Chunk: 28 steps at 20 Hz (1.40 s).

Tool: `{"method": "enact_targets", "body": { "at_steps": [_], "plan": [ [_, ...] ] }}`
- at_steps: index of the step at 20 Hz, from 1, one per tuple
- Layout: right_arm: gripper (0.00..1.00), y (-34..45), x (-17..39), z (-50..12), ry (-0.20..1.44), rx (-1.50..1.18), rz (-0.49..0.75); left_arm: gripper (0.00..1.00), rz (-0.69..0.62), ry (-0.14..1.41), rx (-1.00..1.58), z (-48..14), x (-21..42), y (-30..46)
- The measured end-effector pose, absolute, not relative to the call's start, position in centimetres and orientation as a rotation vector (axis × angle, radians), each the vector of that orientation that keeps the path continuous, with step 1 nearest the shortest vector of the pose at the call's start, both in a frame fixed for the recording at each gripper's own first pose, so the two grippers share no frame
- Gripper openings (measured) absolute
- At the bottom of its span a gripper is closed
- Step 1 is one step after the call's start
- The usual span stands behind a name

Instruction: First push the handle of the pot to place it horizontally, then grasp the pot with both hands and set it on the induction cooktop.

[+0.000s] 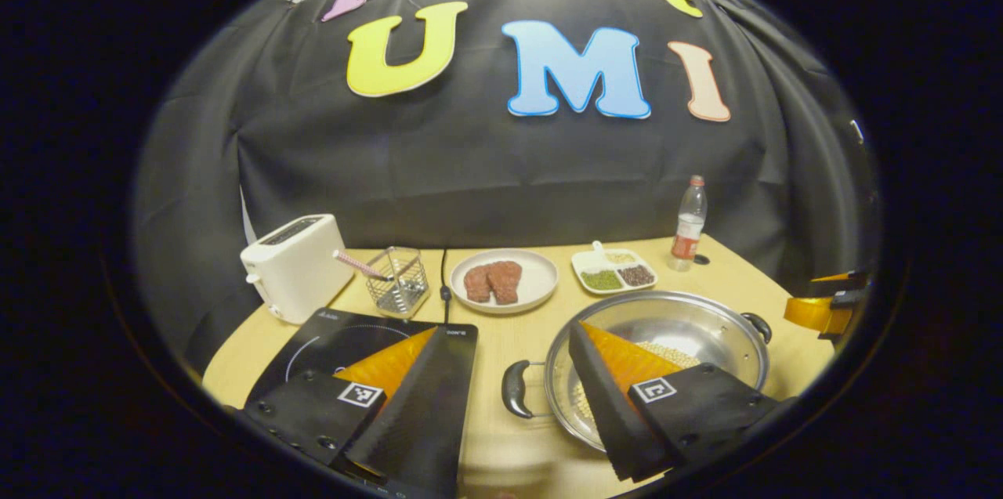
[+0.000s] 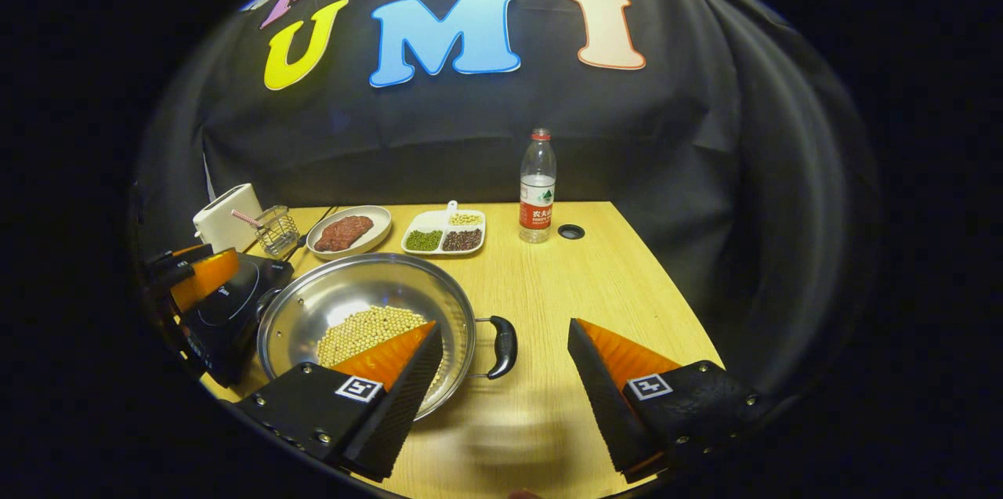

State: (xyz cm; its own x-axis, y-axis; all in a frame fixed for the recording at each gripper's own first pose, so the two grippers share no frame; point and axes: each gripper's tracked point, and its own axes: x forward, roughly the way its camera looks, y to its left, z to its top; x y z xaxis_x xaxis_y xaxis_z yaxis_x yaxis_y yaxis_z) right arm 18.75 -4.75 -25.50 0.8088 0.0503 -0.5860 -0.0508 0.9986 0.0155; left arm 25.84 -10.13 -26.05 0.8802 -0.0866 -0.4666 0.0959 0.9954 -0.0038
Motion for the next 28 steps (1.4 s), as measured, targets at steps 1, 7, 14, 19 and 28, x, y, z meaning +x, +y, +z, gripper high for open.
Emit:
{"method": "enact_targets", "body": {
  "at_steps": [1,7,14,19,28],
  "plan": [
    [0.98,-4.6,18.8,-25.7,0.634,-0.002,0.060,0.99,-0.104,0.509,0.020,-27.0,25.8,-10.3],
    [0.98,-4.2,19.6,-27.2,0.665,-0.017,0.064,1.00,-0.127,0.609,0.036,-31.4,26.4,-11.3],
    [0.98,-3.7,21.0,-29.4,0.703,-0.003,0.062,1.00,-0.120,0.695,0.010,-34.8,27.4,-11.8],
    [0.98,-2.9,21.8,-31.6,0.738,0.015,0.072,1.00,-0.111,0.741,-0.013,-36.9,27.8,-12.3],
    [0.92,-3.1,22.3,-34.0,0.770,0.022,0.049,0.89,-0.083,0.750,-0.016,-37.7,28.2,-12.8]
  ]
}}
